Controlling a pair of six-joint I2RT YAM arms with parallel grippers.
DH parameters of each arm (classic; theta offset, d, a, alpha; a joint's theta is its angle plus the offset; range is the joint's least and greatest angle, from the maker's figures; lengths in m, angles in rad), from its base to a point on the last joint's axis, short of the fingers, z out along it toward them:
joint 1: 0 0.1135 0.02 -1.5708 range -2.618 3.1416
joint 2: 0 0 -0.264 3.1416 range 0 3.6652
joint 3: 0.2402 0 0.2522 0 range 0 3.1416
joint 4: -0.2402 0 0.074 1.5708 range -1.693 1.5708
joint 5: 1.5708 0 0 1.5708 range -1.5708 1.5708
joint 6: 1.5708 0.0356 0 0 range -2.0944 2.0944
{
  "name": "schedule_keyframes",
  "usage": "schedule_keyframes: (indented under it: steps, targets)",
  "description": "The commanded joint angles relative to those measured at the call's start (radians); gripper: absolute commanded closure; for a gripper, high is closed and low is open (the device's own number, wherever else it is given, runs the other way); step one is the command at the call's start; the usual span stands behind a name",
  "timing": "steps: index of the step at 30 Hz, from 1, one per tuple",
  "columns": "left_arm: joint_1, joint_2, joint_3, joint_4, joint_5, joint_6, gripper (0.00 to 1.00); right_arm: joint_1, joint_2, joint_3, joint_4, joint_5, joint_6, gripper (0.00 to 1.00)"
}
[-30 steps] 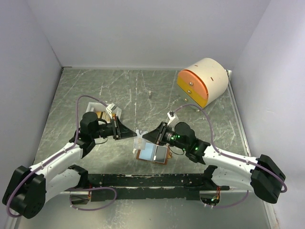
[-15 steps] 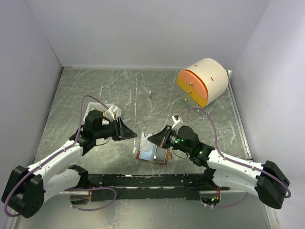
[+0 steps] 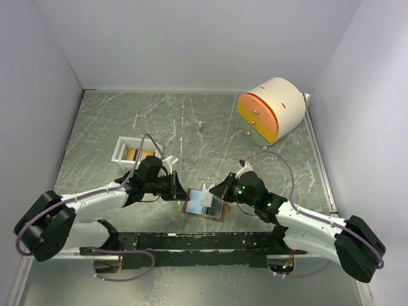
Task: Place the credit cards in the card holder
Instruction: Insert the credit card into the card holder.
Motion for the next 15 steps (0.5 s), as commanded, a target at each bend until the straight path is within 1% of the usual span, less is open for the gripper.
schedule_keyframes:
  steps: [1, 7, 10, 15]
  targets:
    - [-0.06, 0.075, 0.002, 0.09, -0.078, 0.015, 0.93, -0.028, 0.011, -0.047, 0.03, 0.014, -0.015, 1.0]
    - [-0.12, 0.164, 0.051, 0.022, -0.165, 0.067, 0.93, -0.076, 0.02, -0.088, 0.048, -0.009, -0.002, 1.0]
    - [-0.145, 0.18, 0.066, -0.019, -0.21, 0.086, 0.93, -0.089, 0.001, -0.104, 0.051, -0.004, 0.004, 1.0]
    - [-0.164, 0.182, 0.051, -0.024, -0.244, 0.08, 0.93, -0.107, 0.013, -0.131, 0.095, -0.035, 0.026, 1.0]
